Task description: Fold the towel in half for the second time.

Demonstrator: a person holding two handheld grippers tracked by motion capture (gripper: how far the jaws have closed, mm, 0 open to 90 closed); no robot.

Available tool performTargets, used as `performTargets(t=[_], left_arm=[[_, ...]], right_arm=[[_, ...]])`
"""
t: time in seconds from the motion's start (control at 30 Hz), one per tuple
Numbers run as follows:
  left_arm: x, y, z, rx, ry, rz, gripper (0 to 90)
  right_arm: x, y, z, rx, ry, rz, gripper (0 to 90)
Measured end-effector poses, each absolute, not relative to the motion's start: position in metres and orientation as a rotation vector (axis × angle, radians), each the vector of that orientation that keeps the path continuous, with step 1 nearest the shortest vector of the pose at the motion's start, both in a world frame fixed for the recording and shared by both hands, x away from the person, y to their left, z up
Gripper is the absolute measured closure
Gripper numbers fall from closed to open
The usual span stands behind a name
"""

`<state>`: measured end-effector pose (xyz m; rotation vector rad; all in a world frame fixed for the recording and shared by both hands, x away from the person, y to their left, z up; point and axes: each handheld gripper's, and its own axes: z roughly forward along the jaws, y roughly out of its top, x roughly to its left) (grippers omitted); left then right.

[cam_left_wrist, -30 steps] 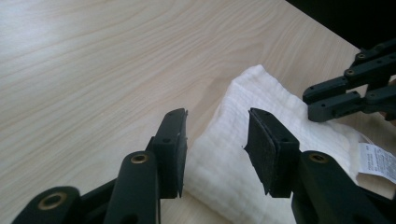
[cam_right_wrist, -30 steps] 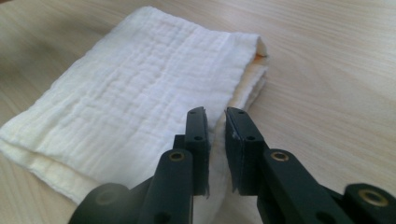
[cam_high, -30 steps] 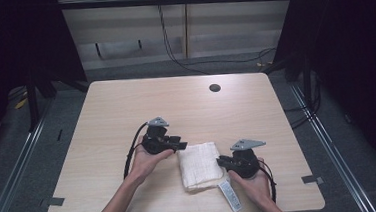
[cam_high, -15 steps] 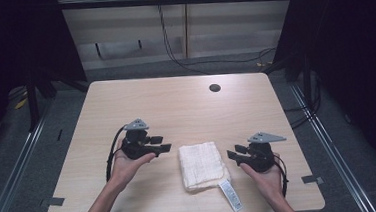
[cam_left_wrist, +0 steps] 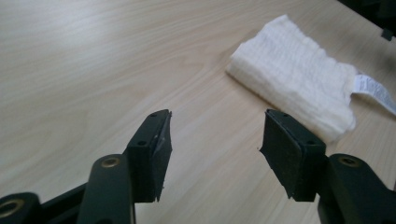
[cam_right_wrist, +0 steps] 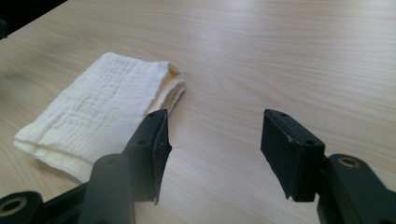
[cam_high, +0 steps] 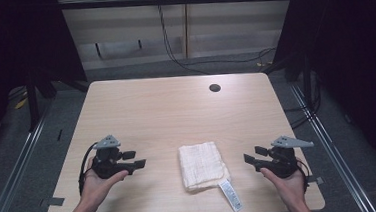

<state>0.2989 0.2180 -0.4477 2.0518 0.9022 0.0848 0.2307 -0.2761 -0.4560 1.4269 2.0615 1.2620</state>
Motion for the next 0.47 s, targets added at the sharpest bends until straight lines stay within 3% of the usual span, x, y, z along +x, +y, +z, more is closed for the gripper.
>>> performTargets(t=[0.27,0.47], left_arm=[[0.285,0.237,-0.473,2.016,0.994,0.114,37.5],[0.283,0.246,-0.471,1.97,1.024,0.157,34.2]], right_arm=[[0.221,-0.301,-0.467,1.469,1.973,1.242,38.6],[0.22,-0.309,-0.471,1.483,1.935,1.193,33.8]])
